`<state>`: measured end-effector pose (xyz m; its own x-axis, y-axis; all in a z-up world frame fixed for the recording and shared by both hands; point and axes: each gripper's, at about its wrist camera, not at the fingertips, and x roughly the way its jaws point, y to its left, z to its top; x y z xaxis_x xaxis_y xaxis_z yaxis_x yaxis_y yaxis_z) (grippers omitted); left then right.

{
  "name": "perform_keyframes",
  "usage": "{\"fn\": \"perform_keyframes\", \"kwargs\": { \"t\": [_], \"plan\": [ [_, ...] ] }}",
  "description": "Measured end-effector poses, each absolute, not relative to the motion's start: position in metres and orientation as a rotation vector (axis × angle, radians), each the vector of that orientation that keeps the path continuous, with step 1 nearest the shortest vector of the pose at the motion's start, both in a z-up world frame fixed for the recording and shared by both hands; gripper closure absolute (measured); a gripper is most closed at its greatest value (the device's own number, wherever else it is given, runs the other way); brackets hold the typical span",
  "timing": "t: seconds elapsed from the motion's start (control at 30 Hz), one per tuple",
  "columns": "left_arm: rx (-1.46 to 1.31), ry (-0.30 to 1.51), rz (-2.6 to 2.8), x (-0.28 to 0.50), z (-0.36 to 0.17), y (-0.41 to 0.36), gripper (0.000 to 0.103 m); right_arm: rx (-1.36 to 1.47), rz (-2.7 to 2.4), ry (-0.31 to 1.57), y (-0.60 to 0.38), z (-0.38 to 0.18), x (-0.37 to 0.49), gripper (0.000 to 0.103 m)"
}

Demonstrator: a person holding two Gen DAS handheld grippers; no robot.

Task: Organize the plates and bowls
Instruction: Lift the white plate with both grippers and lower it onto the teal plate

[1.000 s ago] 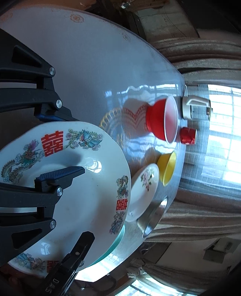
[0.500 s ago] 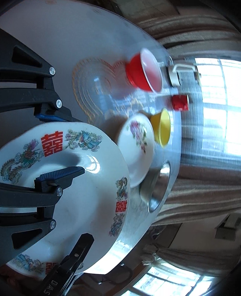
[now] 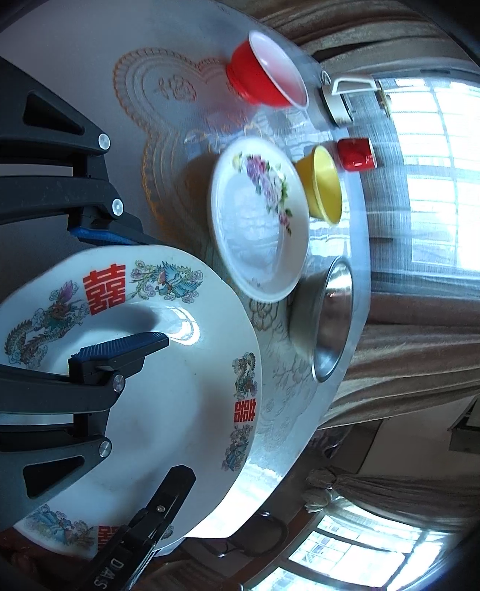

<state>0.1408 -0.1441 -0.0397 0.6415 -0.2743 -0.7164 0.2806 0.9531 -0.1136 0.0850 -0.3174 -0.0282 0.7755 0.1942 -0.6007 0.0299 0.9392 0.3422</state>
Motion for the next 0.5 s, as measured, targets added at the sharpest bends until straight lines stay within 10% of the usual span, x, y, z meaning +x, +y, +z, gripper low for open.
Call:
{"fn": "perform_keyframes", "kwargs": {
  "t": [0.5],
  "plan": [
    [0.085,0.805,-0.287,0.149,-0.042,-0.173,0.060,0.402,0.023,0.685,-0.352,-0.043,0.096,0.077]
  ]
}}
